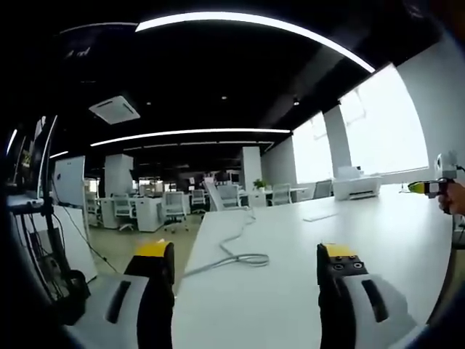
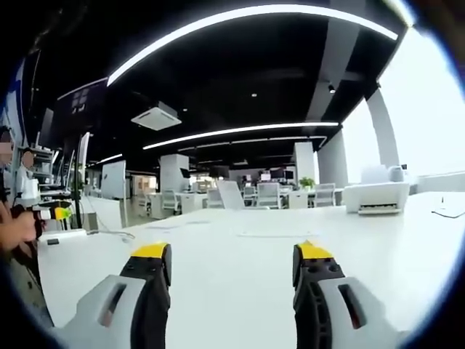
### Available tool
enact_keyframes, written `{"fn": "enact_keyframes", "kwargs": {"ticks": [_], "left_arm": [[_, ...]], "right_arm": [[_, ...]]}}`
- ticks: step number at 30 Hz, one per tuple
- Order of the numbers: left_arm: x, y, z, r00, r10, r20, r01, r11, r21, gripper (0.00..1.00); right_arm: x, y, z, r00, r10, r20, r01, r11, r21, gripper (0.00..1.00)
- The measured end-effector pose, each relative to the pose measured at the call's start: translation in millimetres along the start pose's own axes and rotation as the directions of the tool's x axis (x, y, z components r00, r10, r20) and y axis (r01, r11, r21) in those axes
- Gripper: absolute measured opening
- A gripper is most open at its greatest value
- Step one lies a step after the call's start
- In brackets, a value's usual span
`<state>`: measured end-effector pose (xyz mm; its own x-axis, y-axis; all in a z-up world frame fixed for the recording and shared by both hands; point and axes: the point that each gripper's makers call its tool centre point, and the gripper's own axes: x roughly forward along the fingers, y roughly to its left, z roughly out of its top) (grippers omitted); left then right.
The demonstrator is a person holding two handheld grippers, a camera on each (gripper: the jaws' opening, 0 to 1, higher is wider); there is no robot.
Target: Pick up the power strip scattered on the table, fix it on the side mounting bracket of the table, and press the switch
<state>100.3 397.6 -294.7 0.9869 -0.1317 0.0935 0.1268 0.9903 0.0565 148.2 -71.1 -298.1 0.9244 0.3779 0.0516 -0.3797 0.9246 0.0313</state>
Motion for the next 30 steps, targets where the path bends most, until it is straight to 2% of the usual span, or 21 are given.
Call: {"fn": "enact_keyframes", "kwargs": {"ticks": [12,17,30], "left_arm": [[-5.0,4.8,5.2,1.000,0.007,0.005,-0.007,1.000,0.008,0.84],[-6.9,7.4,5.8,1.000,0.008,0.013,-0.007,1.000,-0.023,0.84],[-9.1,10.6,8.2,1.000,0.008,0.020,-0.008,1.000,-0.018,0.84]], "right_arm": [[2.2,7.3,-2.7,1.000,0.016,-0.011,-0.016,1.000,-0.003,0.63],[0.6,8.4,1.1,1.000,0.013,-0.005,-0.013,1.000,-0.004,0.62],[-1.0,12.8,5.8,1.000,0.012,0.001,-0.012,1.000,-0.006,0.61]]}}
